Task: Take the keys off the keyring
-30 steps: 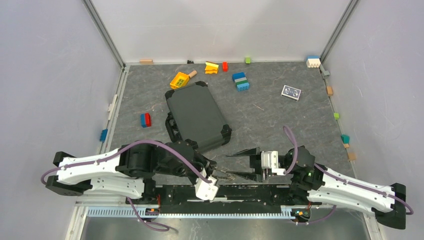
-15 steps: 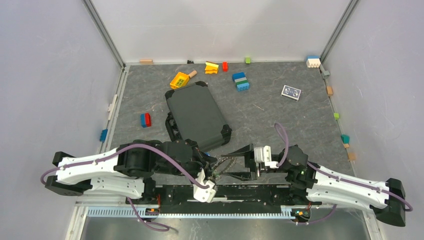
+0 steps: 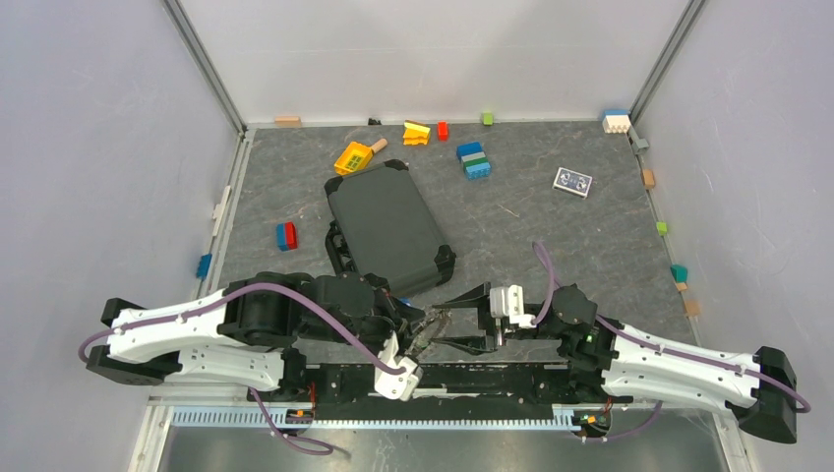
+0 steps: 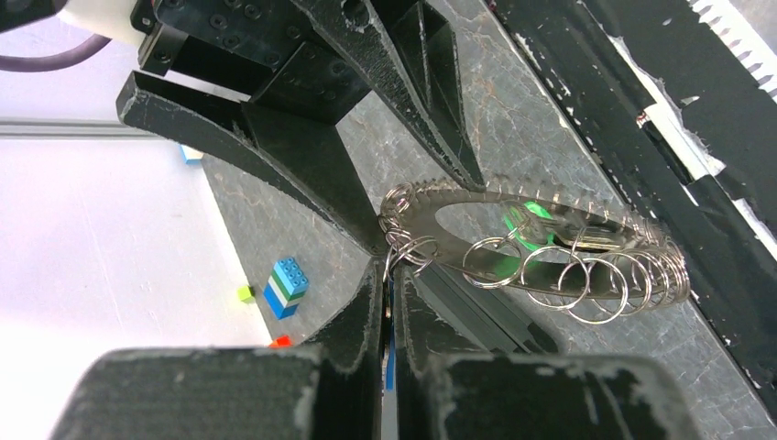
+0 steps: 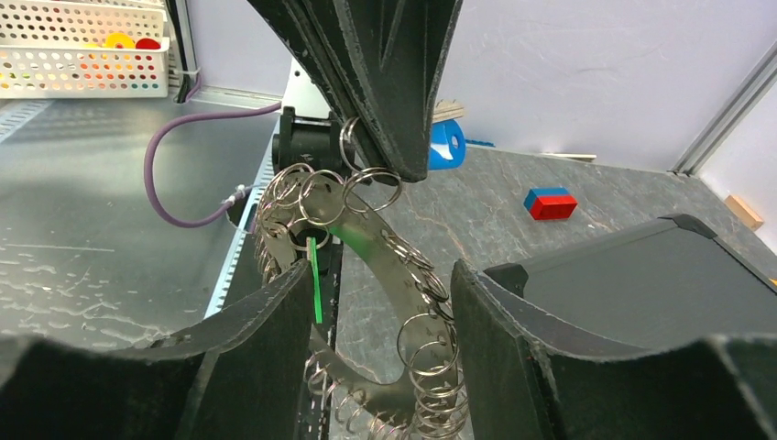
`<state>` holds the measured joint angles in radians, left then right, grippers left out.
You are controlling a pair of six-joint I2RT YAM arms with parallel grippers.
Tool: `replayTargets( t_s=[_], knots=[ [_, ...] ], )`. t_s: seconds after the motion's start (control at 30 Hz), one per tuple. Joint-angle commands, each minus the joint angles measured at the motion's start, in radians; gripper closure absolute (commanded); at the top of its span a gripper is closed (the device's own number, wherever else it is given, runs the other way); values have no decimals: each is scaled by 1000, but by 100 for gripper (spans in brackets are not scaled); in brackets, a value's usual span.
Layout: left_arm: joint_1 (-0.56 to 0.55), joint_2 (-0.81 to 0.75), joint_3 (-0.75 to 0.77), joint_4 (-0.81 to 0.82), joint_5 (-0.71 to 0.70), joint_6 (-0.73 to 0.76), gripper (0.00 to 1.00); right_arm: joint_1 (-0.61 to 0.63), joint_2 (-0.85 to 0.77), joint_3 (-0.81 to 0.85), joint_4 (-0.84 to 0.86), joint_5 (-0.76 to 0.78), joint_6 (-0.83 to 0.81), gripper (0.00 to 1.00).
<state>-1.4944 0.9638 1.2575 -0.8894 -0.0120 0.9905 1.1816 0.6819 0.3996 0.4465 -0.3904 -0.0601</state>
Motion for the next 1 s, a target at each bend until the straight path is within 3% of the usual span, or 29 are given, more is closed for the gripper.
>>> replayTargets(
  t_s=[0.0,0.3,0.63,0.87,0.97],
  knots=[
    [-3,0,52,29,48,50,98,0,-3,15,-5,7,-19,39],
    [-2,26,74,-8,88,41,98,-1,-6,43,-46,-6,-67,37],
    [-3,32,77,-8,50,64,98,0,4,68,-125,-140,-71,53],
    [-3,43,75,-8,26,74,98,0,-23,55,-81,-246,-26,47],
    [-2,49,78,-8,24,74,98,0,-26,46,-34,-217,9,44]
  ],
)
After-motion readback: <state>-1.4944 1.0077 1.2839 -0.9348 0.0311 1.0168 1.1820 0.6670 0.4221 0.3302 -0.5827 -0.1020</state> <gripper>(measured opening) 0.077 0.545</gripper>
